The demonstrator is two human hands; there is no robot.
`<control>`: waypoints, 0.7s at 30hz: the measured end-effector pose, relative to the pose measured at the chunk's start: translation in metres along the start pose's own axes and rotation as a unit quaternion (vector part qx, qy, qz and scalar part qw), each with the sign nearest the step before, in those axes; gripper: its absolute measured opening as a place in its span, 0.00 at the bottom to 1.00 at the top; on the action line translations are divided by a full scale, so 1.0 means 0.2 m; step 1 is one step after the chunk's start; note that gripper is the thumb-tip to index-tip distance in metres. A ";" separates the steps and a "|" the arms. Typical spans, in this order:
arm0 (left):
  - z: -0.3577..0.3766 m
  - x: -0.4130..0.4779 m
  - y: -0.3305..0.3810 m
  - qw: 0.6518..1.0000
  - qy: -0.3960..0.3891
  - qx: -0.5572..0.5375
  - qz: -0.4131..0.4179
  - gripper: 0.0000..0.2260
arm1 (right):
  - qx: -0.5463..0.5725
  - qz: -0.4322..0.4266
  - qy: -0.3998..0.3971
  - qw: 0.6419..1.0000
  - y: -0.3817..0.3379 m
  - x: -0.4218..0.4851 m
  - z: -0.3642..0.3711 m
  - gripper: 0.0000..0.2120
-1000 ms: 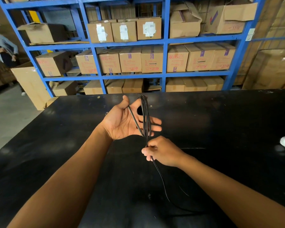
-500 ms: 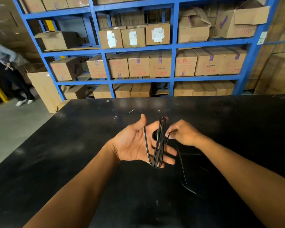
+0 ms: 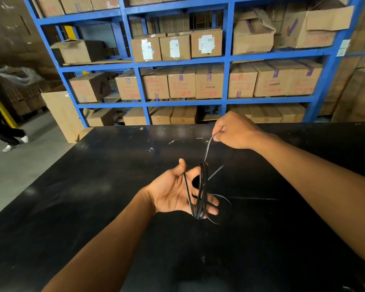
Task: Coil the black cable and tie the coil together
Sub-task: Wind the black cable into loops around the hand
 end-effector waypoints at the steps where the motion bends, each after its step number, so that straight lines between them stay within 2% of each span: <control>1: -0.03 0.00 0.02 1.000 0.016 -0.002 0.005 0.32 | 0.002 0.001 0.002 1.000 -0.01 0.00 -0.01 0.06; 9: -0.11 0.01 0.17 0.995 0.079 -0.029 0.057 0.33 | 0.038 0.008 -0.025 0.999 -0.17 -0.12 0.00 0.06; 13: -0.15 0.01 0.29 0.988 0.119 -0.032 0.095 0.36 | 0.059 0.027 -0.073 0.995 -0.22 -0.23 0.10 0.10; 16: -0.20 0.00 0.35 0.979 0.151 -0.037 0.128 0.35 | 0.097 0.051 -0.124 0.986 -0.22 -0.32 0.16 0.12; 21: -0.21 0.01 0.40 0.978 0.148 -0.032 0.145 0.32 | 0.181 0.083 -0.211 0.957 -0.18 -0.48 0.35 0.10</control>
Point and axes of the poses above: each hand's wrist, its own x-axis towards the middle knuckle, its own z-axis out of the palm, y = z × x, the point moved 7 cm from there along x, towards the middle knuckle
